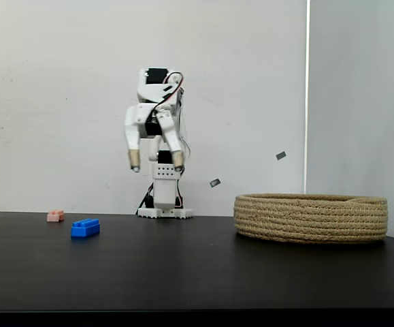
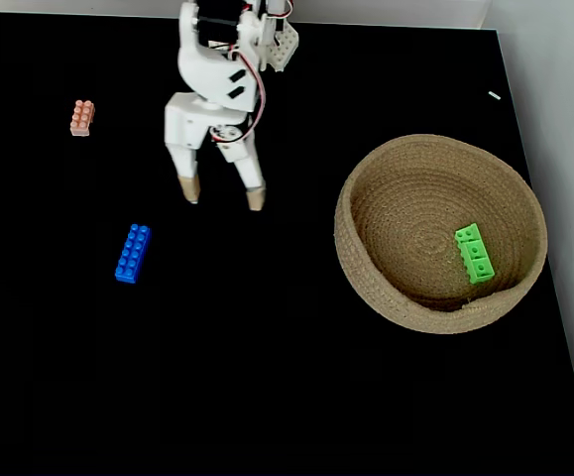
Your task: Place the lego blocks in the tray
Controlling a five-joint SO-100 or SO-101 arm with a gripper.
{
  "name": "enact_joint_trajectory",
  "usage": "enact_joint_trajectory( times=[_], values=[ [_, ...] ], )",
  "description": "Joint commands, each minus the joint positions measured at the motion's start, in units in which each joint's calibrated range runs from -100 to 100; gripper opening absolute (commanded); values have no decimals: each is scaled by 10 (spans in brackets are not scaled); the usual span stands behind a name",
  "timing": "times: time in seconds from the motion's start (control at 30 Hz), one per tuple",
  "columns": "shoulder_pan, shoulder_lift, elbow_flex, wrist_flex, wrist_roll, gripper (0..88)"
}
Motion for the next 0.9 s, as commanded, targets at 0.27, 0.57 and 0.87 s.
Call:
enact_joint_trajectory(
  times=[0.27, 0.57, 0.87],
  values=[
    [86, 134, -142, -19, 44, 287],
    [118, 207, -180, -20, 69, 290],
    [154, 255, -229, -20, 88, 303]
  ],
)
